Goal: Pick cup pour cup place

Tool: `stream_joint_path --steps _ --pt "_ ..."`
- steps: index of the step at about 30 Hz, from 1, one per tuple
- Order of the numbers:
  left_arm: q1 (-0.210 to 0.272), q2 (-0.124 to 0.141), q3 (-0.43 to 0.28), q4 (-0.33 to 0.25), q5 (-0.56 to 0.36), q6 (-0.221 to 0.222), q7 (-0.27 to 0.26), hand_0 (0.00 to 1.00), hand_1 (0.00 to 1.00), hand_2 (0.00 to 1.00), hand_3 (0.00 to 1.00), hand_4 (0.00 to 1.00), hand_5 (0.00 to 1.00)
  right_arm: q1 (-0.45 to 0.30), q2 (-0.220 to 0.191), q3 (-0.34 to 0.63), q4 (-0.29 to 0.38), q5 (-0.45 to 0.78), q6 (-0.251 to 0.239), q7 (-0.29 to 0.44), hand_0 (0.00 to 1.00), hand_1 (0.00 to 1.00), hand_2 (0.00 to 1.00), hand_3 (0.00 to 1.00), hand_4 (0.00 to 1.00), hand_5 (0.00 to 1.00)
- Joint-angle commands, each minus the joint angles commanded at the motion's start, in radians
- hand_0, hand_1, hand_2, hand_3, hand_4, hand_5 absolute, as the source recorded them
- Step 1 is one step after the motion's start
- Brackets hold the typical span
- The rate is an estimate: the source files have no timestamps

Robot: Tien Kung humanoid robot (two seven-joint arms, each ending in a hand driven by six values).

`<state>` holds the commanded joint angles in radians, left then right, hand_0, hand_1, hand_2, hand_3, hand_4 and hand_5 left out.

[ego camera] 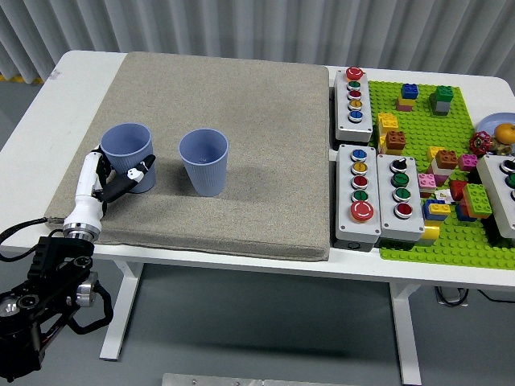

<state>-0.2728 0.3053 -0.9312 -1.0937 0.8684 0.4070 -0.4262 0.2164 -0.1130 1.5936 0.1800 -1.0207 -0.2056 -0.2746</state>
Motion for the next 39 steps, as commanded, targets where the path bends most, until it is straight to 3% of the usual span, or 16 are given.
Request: stream_joint_path --steps 1,12,13,18,19,24,25,30,31,36,37,39 --pt "0.002 0.0 -0.002 -0.001 0.002 0.0 0.001 0.857 0.866 0.998 0.998 0.986 0.391 0.0 0.0 0.001 0.0 0.0 0.0 0.0 0.709 0.647 0.609 0.581 0.002 0.122" --pt "0.022 0.003 -0.03 -0.025 0.045 -0.004 0.014 0.869 0.874 0.998 0.998 0.998 0.412 0.002 0.0 0.003 0.0 -0.005 0.001 -0.002 0.709 0.647 0.609 0.581 0.002 0.122" --pt "0.027 0.004 -0.034 -0.03 0.052 -0.006 0.016 0.895 0.914 0.998 0.998 0.973 0.377 0.002 0.0 0.003 0.0 -0.005 0.001 -0.002 0.709 0.647 0.609 0.581 0.002 0.122" --pt "0.057 0.006 -0.06 -0.061 0.104 -0.022 0.042 0.895 0.914 0.998 0.998 0.973 0.377 0.001 -0.001 0.006 0.0 -0.01 0.002 -0.002 0.709 0.647 0.609 0.581 0.002 0.122" --pt "0.065 0.007 -0.067 -0.069 0.122 -0.023 0.048 0.951 0.958 0.998 0.998 0.996 0.406 0.001 -0.001 0.006 0.0 -0.011 0.002 -0.003 0.709 0.647 0.609 0.58 0.002 0.121" --pt "0.114 0.012 -0.112 -0.125 0.165 -0.023 0.061 0.951 0.958 0.998 0.998 0.996 0.406 -0.002 0.0 0.01 0.0 -0.02 0.004 -0.004 0.709 0.647 0.609 0.58 0.002 0.121" --pt "0.131 0.016 -0.128 -0.146 0.177 -0.021 0.063 0.965 0.972 0.998 0.998 0.998 0.479 -0.003 0.0 0.012 0.0 -0.023 0.005 -0.005 0.709 0.647 0.609 0.58 0.002 0.12" --pt "0.172 0.022 -0.175 -0.195 0.195 -0.016 0.064 0.965 0.972 0.998 0.998 0.998 0.479 -0.007 0.0 0.012 0.0 -0.022 0.005 -0.005 0.709 0.647 0.609 0.58 0.002 0.12" --pt "0.18 0.024 -0.191 -0.205 0.196 -0.014 0.063 0.978 0.979 0.998 0.998 0.998 0.59 -0.009 0.0 0.012 0.0 -0.023 0.005 -0.005 0.709 0.647 0.609 0.58 0.002 0.116" --pt "0.216 0.015 -0.26 -0.218 0.175 0.0 0.046 0.978 0.979 0.998 0.998 0.998 0.59 -0.015 0.0 0.016 0.0 -0.045 0.006 -0.011 0.709 0.647 0.609 0.58 0.002 0.116" --pt "0.223 0.012 -0.277 -0.228 0.164 0.011 0.04 0.975 0.969 0.998 0.998 0.998 0.737 -0.017 0.001 0.016 0.0 -0.044 0.004 -0.011 0.709 0.647 0.609 0.579 0.002 0.116" --pt "0.231 0.009 -0.304 -0.25 0.142 0.03 0.036 0.975 0.969 0.998 0.998 0.998 0.737 -0.021 0.002 0.015 0.0 -0.04 0.002 -0.01 0.709 0.647 0.609 0.579 0.002 0.116"
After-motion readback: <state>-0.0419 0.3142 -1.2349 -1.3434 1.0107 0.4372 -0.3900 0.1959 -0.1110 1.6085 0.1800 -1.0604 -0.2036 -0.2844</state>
